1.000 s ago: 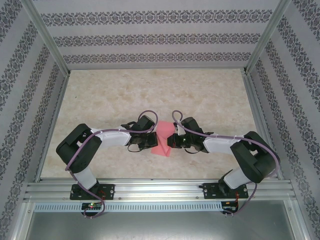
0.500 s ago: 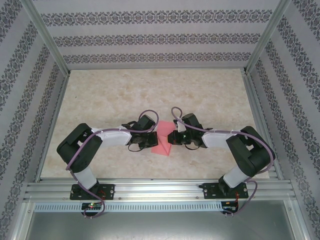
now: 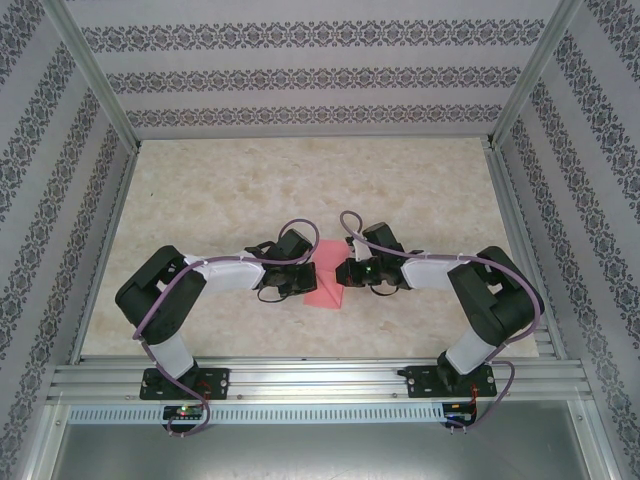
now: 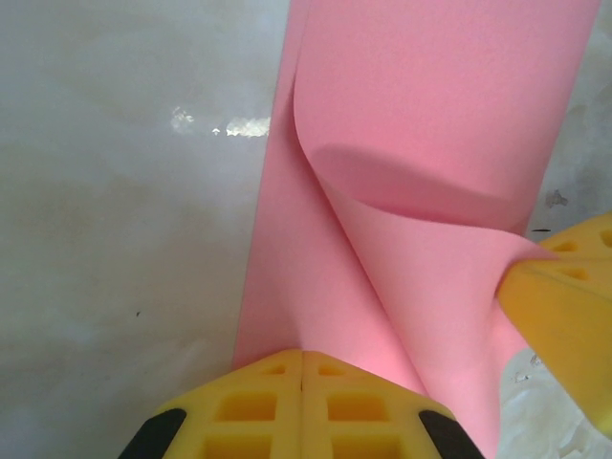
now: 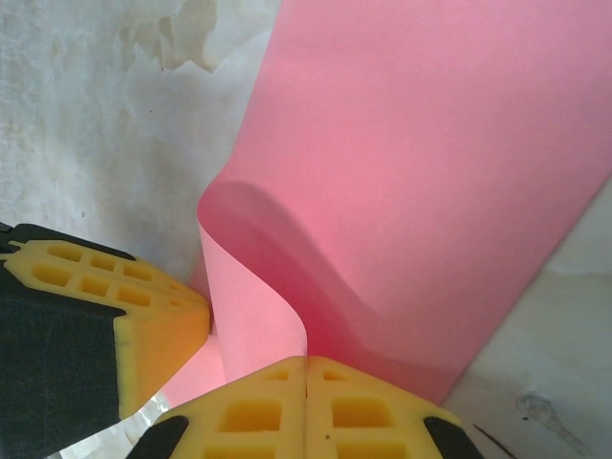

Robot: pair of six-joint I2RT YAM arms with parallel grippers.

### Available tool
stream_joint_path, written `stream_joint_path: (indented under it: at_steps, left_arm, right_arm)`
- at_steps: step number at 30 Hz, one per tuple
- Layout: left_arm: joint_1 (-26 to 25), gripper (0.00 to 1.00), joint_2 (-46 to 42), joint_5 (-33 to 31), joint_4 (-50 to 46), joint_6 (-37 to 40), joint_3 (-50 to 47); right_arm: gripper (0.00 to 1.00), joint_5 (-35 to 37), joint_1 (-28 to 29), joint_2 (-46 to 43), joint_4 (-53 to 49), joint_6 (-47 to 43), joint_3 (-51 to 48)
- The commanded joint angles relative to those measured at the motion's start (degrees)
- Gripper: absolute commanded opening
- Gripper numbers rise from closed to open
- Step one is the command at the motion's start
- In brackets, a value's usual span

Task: Fold a paper plane with a square sheet of paper (pick it up from the middle)
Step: Fold the triangle a second time at the center of the table.

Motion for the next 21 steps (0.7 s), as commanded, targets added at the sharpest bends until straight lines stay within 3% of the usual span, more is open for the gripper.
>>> stream_joint_path:
  at_steps: [1,21]
  left_arm:
    - [-1.01,0.04,1.19,-1.82,-3.46,1.3,0.63]
    - [-1.33,0.04,1.37,-2.07,-3.62,1.4,1.28]
  right_arm:
    - [0.04,-0.11,-0.51,1.16,-0.96,-2.47,1.83]
    - [0.05,0.73,-0.68,4.1,-1.49,-3.42,2.8]
